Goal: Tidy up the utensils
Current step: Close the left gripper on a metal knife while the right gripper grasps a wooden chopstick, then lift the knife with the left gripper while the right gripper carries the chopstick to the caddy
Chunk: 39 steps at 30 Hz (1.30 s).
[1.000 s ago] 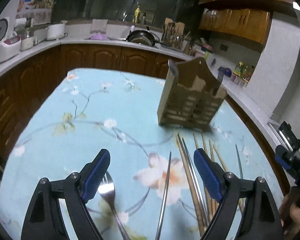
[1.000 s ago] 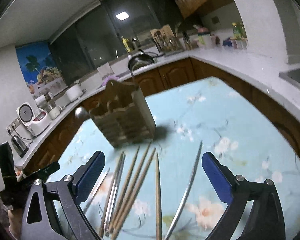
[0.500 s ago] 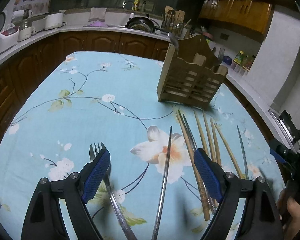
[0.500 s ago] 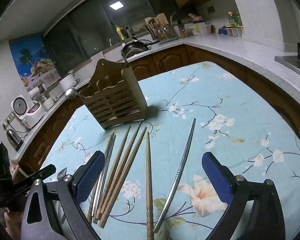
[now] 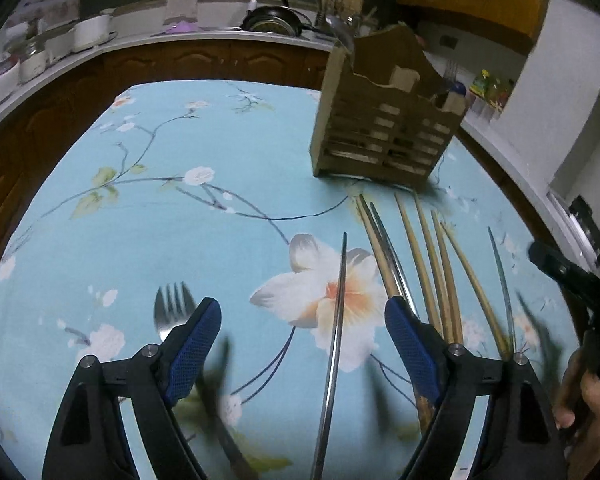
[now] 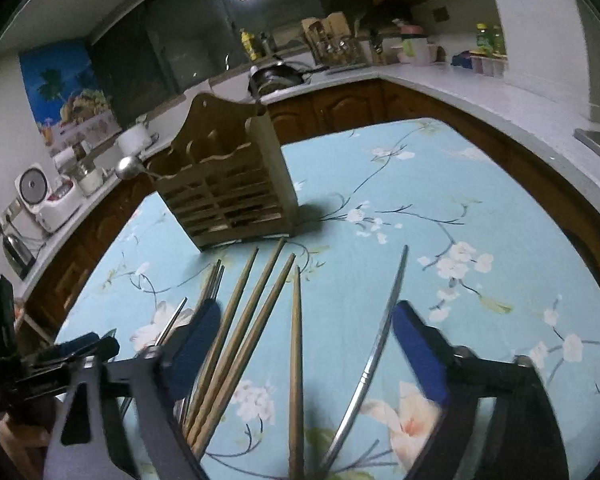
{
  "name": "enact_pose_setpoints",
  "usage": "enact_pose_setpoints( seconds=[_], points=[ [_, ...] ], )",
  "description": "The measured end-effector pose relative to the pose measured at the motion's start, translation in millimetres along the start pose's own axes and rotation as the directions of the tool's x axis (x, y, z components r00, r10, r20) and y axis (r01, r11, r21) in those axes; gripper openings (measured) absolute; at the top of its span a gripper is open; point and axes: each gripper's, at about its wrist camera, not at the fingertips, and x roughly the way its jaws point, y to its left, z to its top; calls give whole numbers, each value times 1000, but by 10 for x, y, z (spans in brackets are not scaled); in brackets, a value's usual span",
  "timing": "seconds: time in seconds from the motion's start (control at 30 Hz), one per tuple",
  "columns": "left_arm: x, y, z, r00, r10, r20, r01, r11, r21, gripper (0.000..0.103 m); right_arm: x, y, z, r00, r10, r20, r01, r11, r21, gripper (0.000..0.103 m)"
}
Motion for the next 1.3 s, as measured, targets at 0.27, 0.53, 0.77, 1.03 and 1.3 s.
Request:
enact_pose_setpoints(
  seconds=[0.27, 0.53, 0.77, 1.03, 1.3],
  points=[
    [345, -120, 231, 996, -40, -74, 45, 997, 62, 50, 492, 47, 72, 991, 12, -136, -16, 999, -29, 43],
    [798, -284, 398, 989, -31, -146, 54, 987, 152, 31, 880, 96, 162, 974, -46, -222, 21, 993, -113, 28],
    [964, -484, 413, 991, 10, -131, 24, 966, 256, 5, 973, 212, 205, 971, -119, -208, 73, 974, -214, 7],
    [826, -362, 427, 991, -57, -122, 81, 975, 206, 2, 719, 99, 251, 983, -29, -182, 9, 994, -113, 5],
    [212, -219, 525, 987, -158, -13, 158, 979, 129, 2, 75, 135, 392, 996, 52, -72, -57, 995, -79, 5]
  ],
)
